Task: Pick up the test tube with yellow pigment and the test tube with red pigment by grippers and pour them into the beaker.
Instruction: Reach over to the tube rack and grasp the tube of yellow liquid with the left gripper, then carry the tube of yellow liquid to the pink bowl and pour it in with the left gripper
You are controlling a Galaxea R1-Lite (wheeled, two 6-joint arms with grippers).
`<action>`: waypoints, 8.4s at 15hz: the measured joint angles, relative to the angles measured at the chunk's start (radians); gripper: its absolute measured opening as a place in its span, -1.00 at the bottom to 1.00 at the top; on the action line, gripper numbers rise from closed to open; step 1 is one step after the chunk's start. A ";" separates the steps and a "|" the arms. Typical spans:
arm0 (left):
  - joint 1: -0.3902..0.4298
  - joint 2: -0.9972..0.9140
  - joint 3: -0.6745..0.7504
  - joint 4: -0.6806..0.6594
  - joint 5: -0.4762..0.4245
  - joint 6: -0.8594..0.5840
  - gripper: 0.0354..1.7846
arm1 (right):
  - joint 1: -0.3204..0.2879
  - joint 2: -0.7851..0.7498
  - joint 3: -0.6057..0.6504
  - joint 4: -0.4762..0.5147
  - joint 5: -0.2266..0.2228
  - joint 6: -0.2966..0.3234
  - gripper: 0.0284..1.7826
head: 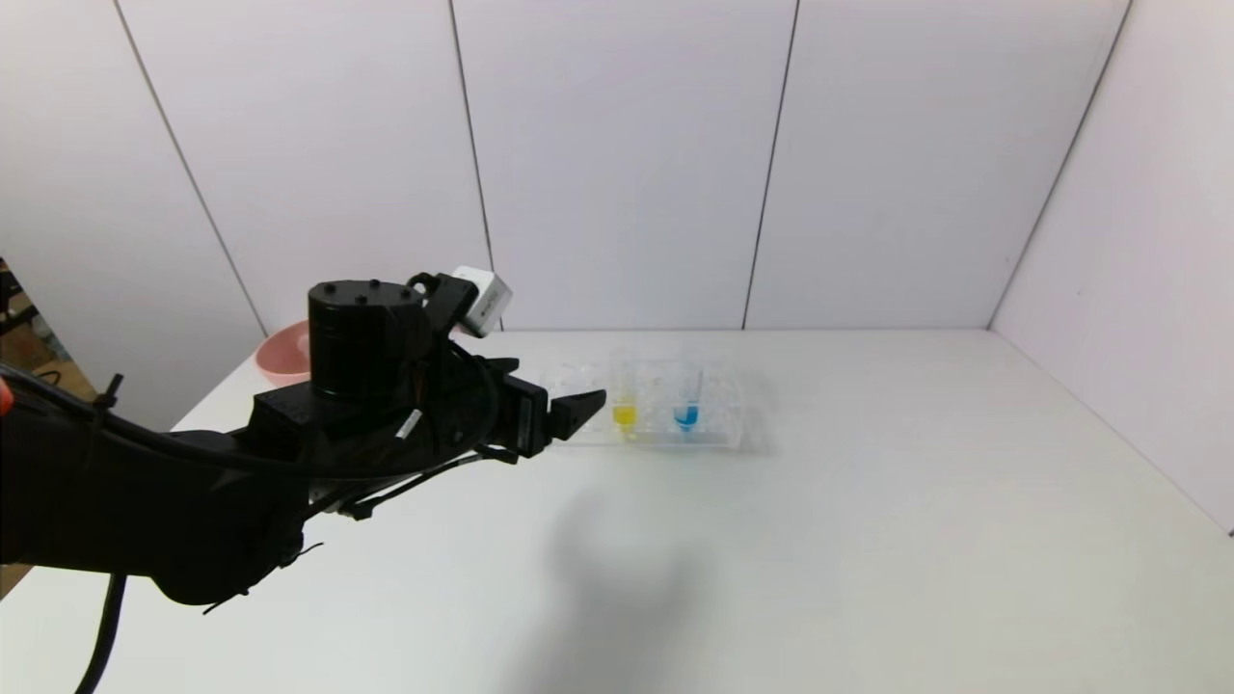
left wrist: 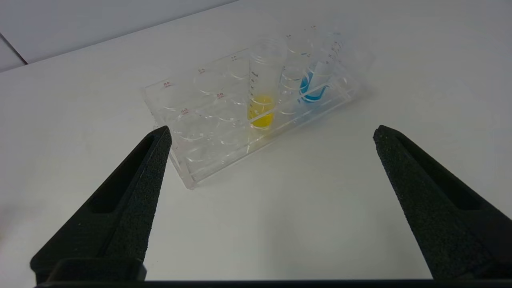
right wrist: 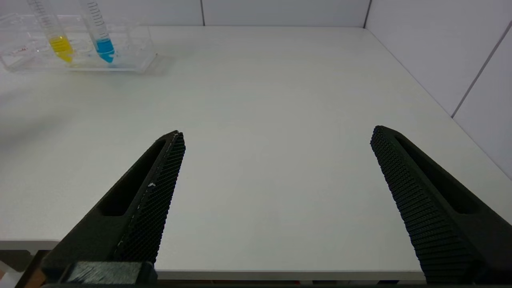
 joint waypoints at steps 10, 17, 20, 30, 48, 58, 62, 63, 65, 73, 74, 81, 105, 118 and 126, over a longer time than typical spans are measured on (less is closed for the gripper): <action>-0.077 0.234 -0.166 -0.097 0.162 0.001 0.98 | 0.000 0.000 0.000 0.000 0.000 0.000 0.91; -0.086 0.339 -0.265 -0.103 0.262 -0.007 0.98 | 0.000 0.000 0.000 0.000 0.000 0.000 0.91; -0.099 0.365 -0.307 -0.103 0.323 -0.020 0.98 | 0.000 0.000 0.000 0.000 0.000 0.000 0.91; -0.142 0.443 -0.404 -0.114 0.454 -0.059 0.98 | 0.000 0.000 0.000 0.000 0.000 0.000 0.91; -0.152 0.488 -0.442 -0.106 0.483 -0.082 0.91 | 0.000 0.000 0.000 0.000 0.000 0.000 0.91; -0.153 0.494 -0.443 -0.084 0.474 -0.082 -0.53 | 0.000 0.000 0.000 0.000 0.000 0.000 0.91; -0.152 0.491 -0.443 -0.082 0.473 -0.081 -0.54 | 0.000 0.000 0.000 0.000 0.000 0.000 0.91; -0.152 0.491 -0.443 -0.083 0.473 -0.081 -0.54 | 0.000 0.000 0.000 0.000 0.000 0.001 0.91; -0.153 0.489 -0.442 -0.095 0.473 -0.079 -0.54 | 0.000 0.000 0.000 0.000 0.000 0.001 0.91; -0.152 0.486 -0.426 -0.221 0.484 -0.064 -0.53 | 0.000 0.000 0.000 0.000 0.000 0.000 0.91; -0.152 0.487 -0.425 -0.232 0.486 -0.055 -0.53 | 0.000 0.000 0.000 0.000 0.000 0.000 0.91; -0.153 0.444 -0.392 -0.304 0.484 -0.004 -0.53 | 0.000 0.000 0.000 0.000 0.000 0.000 0.91; -0.074 0.035 -0.307 0.043 0.434 0.120 -0.53 | 0.000 0.000 0.000 0.000 0.000 0.000 0.91; 0.192 -0.156 -0.213 0.220 0.233 0.113 -0.53 | 0.000 0.000 0.000 0.000 0.000 0.000 0.91; 0.439 -0.219 -0.194 0.276 0.008 0.109 -0.53 | 0.000 0.000 0.000 0.000 0.000 0.000 0.91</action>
